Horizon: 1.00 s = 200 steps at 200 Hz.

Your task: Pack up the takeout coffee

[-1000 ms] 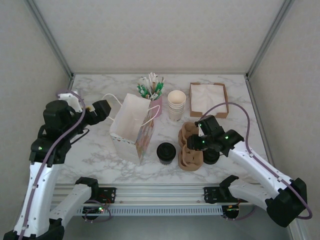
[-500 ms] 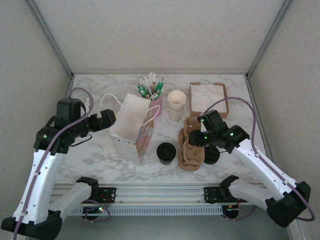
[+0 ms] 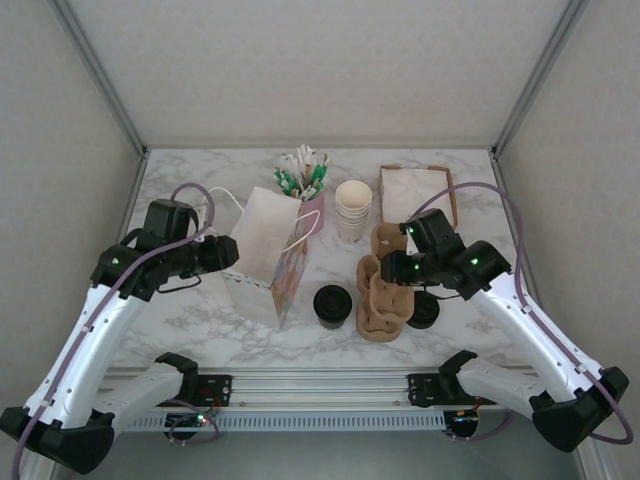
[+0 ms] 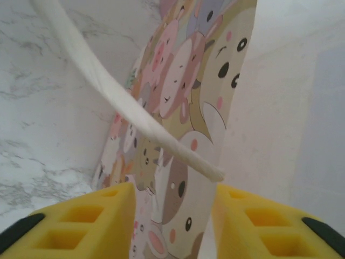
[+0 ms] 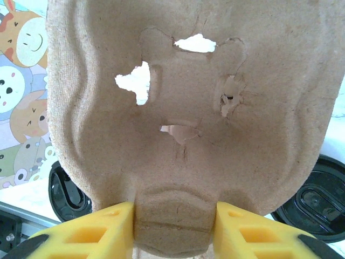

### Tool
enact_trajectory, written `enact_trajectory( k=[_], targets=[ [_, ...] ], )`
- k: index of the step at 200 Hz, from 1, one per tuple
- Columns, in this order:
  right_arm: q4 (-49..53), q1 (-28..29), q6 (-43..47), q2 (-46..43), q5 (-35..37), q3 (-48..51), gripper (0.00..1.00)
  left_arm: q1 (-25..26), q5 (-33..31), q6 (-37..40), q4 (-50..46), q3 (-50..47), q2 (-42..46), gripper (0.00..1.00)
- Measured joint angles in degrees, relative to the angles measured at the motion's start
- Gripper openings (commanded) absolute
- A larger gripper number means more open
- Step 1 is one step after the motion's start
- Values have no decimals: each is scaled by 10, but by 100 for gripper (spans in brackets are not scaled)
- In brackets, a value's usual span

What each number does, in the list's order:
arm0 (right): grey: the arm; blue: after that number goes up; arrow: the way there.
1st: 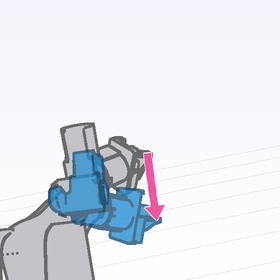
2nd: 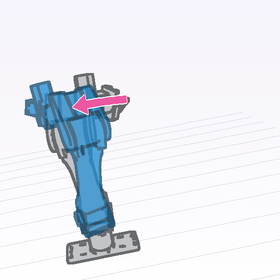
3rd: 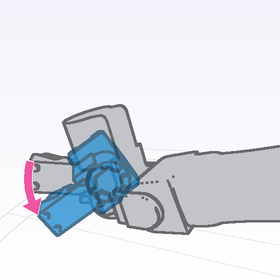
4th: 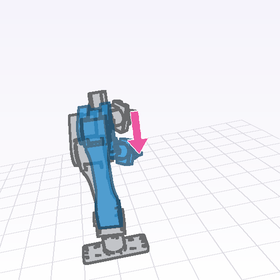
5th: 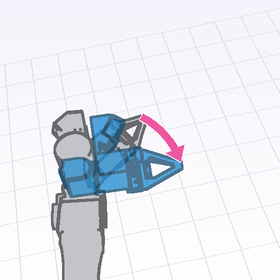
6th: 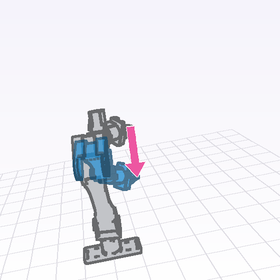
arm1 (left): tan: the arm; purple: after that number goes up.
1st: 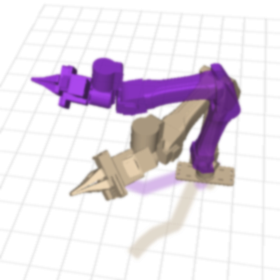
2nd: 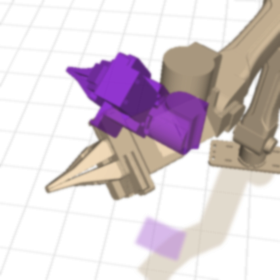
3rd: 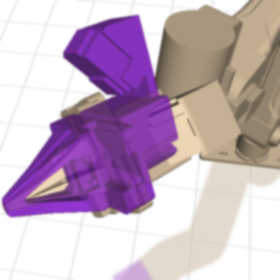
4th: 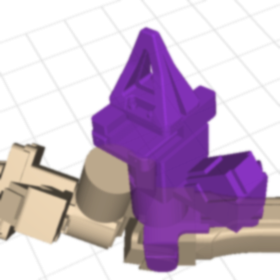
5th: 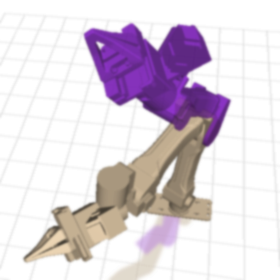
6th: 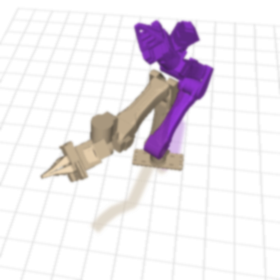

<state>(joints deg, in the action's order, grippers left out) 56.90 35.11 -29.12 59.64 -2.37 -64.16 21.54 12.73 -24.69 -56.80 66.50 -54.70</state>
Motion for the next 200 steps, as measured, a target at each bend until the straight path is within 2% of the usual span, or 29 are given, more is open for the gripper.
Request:
enact_trajectory(
  k=[23,39,52,59,97,132,154,200],
  targets=[
    [9,0,6,10,5,-19,40,21,-9,-18,-1,-1,0,22],
    [11,0,11,18,8,-31,40,33,-21,-31,-2,-1,0,12],
    [12,0,14,26,8,-40,40,39,-30,-44,-5,-1,2,10],
    [12,0,15,30,8,-45,40,41,-33,-50,-8,-1,5,5],
    [12,0,24,49,7,-66,40,58,-57,-96,-28,1,30,0],
    [12,0,30,63,6,-89,40,85,-87,-139,-40,18,35,0],
    [12,0,30,65,5,-99,40,122,-121,-164,-59,30,32,0],
    [12,0,30,67,-7,-111,40,242,-225,-227,-107,69,8,0]
  ],
)
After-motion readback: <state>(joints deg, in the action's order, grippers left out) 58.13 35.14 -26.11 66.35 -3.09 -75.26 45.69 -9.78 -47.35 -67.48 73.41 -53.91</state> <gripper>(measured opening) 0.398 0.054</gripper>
